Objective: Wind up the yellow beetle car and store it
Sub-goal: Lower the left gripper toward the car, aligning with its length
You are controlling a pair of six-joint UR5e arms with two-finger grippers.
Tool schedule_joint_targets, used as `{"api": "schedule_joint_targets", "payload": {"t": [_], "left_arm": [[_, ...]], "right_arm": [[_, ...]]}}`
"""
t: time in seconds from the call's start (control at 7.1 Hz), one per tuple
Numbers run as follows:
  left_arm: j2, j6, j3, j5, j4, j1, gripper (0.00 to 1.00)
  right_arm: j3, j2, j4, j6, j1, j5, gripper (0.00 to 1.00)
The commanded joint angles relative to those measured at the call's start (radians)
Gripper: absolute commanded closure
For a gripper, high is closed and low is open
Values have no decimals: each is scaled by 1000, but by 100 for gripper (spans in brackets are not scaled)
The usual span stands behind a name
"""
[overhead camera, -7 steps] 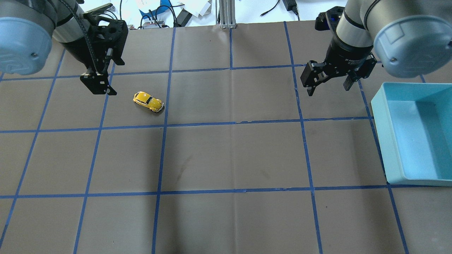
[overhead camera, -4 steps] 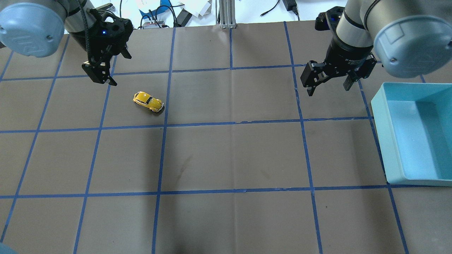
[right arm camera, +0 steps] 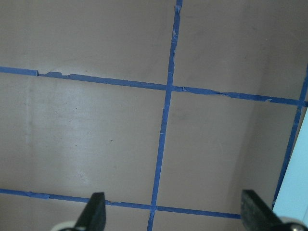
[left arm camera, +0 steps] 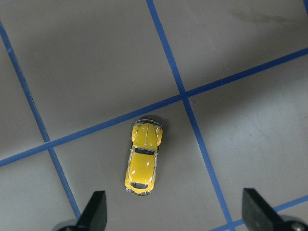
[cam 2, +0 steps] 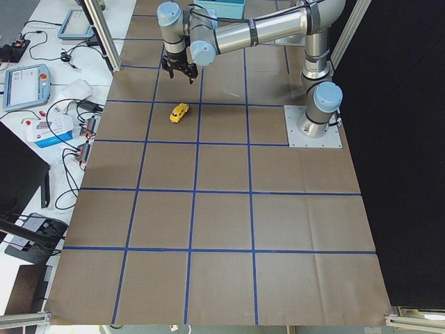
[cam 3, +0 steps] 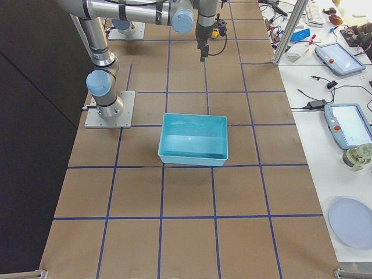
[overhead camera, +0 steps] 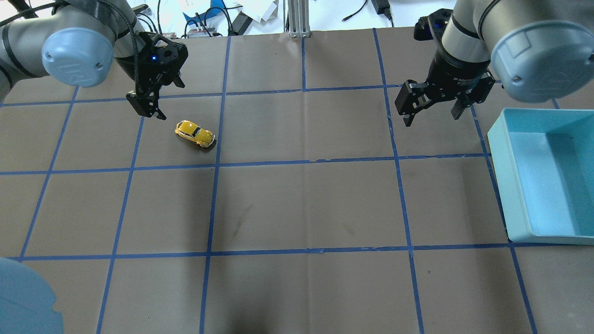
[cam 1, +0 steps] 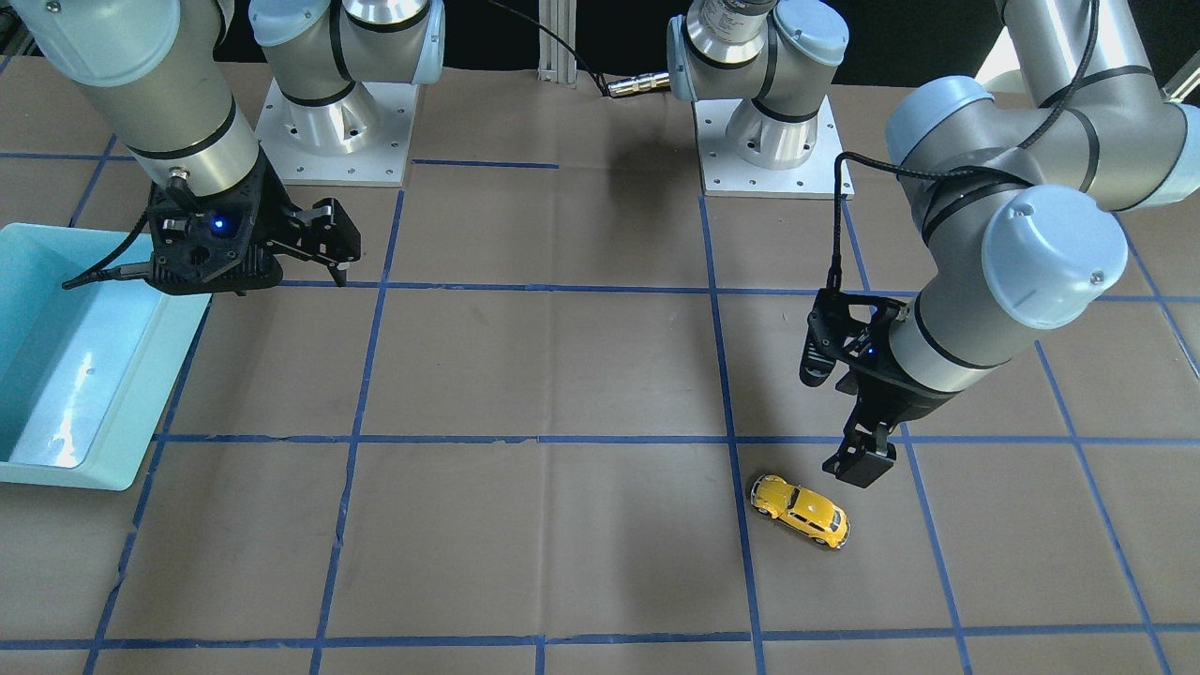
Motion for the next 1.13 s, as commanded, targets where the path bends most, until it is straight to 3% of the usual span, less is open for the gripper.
{"api": "schedule_joint_targets", "payload": {"t": [0.0,0.56,0.99], "left_arm": [[-39,0,-43,26,114,0,0],[-128,2,-110,25,330,0,0],[-162,31,-144,25,351,0,0]], "right_arm": [[1,0,0,2,0,0,0],[1,0,0,0,0,0,0],[-1,0,0,5,0,0,0]]}}
